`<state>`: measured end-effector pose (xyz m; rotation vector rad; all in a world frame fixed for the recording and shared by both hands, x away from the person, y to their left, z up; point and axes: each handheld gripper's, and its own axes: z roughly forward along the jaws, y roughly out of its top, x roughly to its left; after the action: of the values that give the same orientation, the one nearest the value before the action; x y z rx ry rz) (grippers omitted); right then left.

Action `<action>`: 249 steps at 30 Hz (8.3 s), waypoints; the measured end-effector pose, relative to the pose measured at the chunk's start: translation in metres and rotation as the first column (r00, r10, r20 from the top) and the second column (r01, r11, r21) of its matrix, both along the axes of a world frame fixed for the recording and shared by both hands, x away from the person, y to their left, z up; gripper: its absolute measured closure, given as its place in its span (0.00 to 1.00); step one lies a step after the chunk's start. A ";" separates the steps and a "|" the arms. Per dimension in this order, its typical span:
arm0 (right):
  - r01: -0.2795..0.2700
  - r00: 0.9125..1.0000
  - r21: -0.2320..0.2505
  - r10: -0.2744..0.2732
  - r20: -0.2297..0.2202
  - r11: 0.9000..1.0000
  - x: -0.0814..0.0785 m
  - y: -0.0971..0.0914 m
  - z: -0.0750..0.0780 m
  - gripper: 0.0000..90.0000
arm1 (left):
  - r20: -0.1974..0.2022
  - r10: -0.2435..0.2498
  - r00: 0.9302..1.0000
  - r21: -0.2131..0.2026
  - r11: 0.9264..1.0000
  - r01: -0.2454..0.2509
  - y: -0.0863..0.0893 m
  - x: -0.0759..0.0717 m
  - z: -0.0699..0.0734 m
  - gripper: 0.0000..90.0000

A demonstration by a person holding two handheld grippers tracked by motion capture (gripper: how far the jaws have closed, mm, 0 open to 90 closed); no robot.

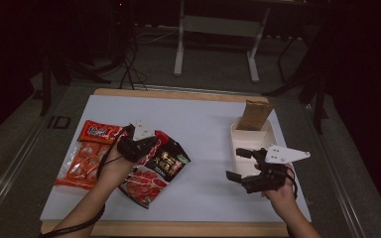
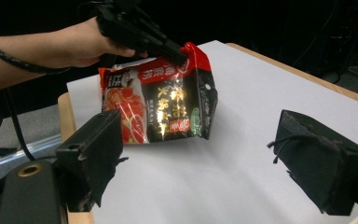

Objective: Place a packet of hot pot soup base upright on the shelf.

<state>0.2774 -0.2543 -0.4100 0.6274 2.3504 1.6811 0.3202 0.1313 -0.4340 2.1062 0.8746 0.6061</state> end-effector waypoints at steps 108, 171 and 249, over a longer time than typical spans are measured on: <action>0.311 0.933 -0.013 -0.302 0.197 0.950 0.036 -0.036 0.098 0.88 | 0.146 -0.060 0.988 -0.415 0.902 0.116 0.004 -0.061 -0.024 0.02; 0.472 0.870 -0.159 -0.429 0.244 0.867 0.120 -0.103 0.050 0.88 | 0.149 -0.007 0.989 -0.411 0.909 0.069 0.013 -0.072 -0.067 0.02; 0.419 0.906 -0.340 -0.362 0.220 0.842 0.119 -0.109 0.052 0.90 | 0.122 -0.001 0.993 -0.433 0.900 0.054 0.016 -0.070 -0.069 0.02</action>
<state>0.3962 -0.3630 -0.3578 0.8067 2.1656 1.0209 0.2498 0.1474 -0.5032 1.6560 0.8234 0.4634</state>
